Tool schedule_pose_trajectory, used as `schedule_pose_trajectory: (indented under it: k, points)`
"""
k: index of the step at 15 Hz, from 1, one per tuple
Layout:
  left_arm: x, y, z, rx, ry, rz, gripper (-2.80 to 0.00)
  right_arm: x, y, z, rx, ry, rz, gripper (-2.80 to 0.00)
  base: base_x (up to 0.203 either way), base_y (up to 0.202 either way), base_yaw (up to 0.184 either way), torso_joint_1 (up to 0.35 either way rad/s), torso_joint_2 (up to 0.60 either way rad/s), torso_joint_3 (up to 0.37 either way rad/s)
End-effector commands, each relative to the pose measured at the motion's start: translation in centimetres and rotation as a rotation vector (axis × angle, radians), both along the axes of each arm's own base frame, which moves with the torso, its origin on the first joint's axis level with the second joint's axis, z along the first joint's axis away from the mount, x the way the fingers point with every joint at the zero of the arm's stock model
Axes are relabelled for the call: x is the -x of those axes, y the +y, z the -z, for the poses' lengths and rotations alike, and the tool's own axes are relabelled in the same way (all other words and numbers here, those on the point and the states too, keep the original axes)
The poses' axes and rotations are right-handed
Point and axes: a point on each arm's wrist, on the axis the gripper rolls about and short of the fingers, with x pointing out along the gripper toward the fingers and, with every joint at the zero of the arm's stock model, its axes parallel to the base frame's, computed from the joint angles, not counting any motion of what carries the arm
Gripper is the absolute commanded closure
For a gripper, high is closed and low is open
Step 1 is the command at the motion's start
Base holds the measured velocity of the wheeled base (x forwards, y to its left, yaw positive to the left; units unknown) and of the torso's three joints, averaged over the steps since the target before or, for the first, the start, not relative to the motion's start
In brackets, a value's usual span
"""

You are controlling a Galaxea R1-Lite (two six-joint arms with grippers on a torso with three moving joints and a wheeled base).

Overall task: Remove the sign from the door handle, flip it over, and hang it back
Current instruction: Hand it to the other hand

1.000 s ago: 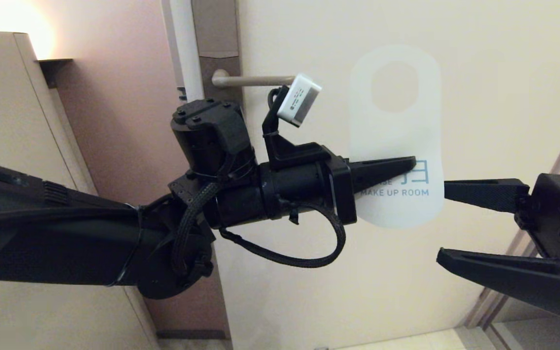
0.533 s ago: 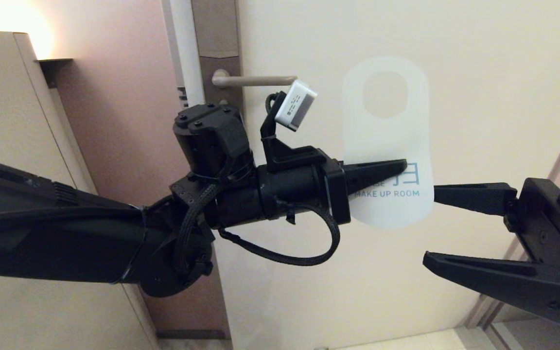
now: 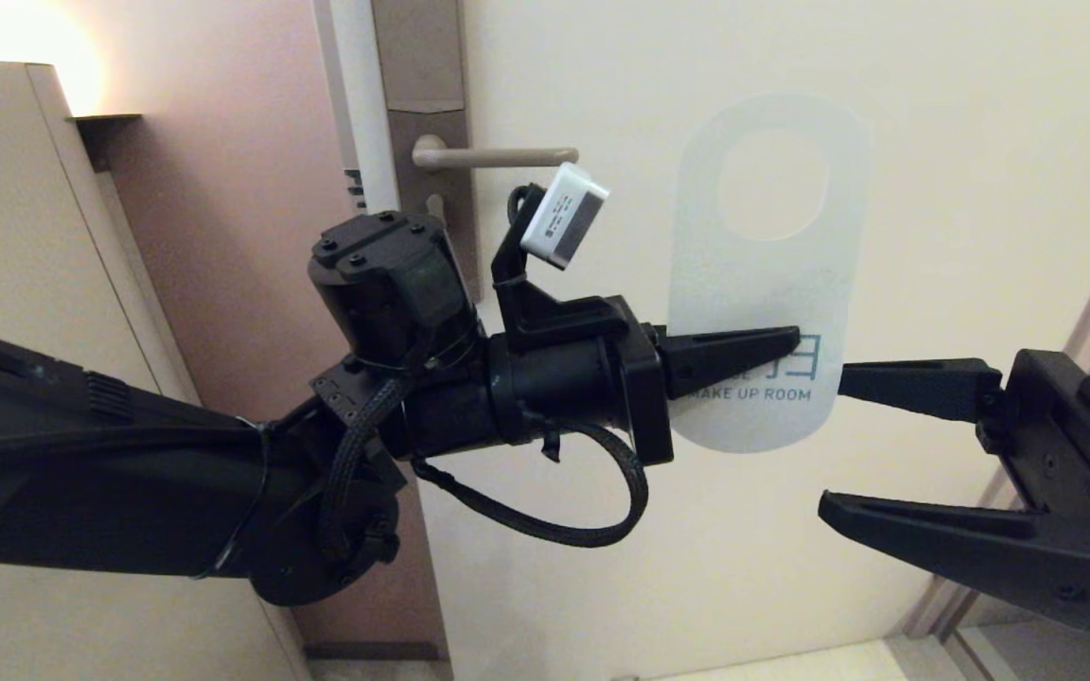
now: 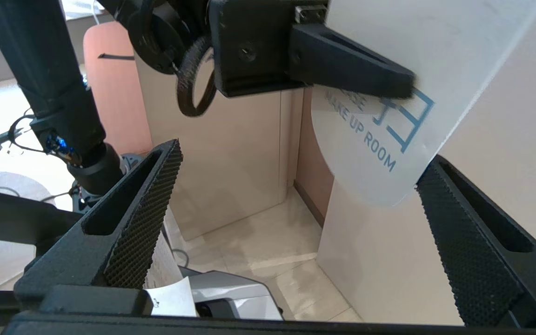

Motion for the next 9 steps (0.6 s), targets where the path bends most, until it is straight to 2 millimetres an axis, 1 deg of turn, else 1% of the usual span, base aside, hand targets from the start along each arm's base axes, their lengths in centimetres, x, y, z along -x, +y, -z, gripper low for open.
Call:
schedule_pose_trajectory:
  k: [1,7,9]
  points:
    - [0.37,0.18,-0.48,0.014,-0.021,0.029,0.00,-0.22,0.14,0.11,0.007,0.002,-0.002,-2.80,0.000,0.000,0.000,0.000,0.00,0.000]
    - [0.95,-0.24,-0.79,0.025,-0.029,0.047,0.00,-0.55,0.39,0.21,0.027,-0.019,-0.008,-2.80,0.000,0.000,0.000,0.000,0.00,0.000]
    - [1.15,-0.69,-1.13,0.037,-0.036,0.057,0.00,-0.53,0.38,0.29,0.029,-0.018,-0.009,-2.80,0.000,0.000,0.000,0.000,0.00,0.000]
